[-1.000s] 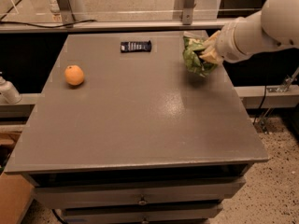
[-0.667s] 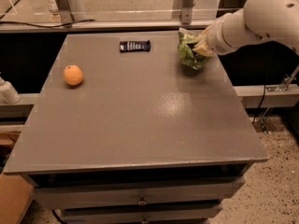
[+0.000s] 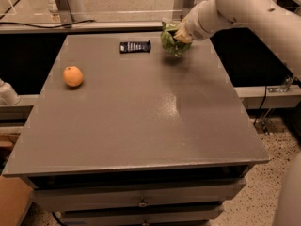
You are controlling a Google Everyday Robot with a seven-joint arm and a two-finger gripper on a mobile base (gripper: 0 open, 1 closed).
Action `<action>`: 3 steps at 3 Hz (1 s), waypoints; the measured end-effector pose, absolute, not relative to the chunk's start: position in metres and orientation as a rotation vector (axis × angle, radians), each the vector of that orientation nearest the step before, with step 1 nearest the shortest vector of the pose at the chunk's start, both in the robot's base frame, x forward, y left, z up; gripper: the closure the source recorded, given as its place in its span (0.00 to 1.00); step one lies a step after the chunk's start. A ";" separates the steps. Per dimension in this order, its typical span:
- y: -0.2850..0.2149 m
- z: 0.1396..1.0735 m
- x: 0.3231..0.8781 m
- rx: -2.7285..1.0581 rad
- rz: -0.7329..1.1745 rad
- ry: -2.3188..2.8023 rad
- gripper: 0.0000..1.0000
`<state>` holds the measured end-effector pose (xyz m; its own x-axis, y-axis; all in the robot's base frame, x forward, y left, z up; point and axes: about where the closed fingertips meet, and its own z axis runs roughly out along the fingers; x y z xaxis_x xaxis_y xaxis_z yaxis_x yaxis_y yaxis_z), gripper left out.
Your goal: Move green jalapeno chip bag near rxbar blueberry
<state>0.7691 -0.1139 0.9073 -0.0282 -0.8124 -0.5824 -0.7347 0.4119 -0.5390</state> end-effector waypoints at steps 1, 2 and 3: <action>-0.090 0.894 0.780 -1.362 -0.067 1.789 1.00; -0.076 0.880 0.785 -1.375 -0.026 1.810 0.96; -0.064 0.868 0.787 -1.386 0.024 1.831 0.71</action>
Offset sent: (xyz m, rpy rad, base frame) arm 0.0190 0.0534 -0.0524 0.0455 0.1532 0.0413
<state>0.7866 -0.0635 0.8684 -0.0576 -0.7926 -0.6070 -0.8085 0.3938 -0.4374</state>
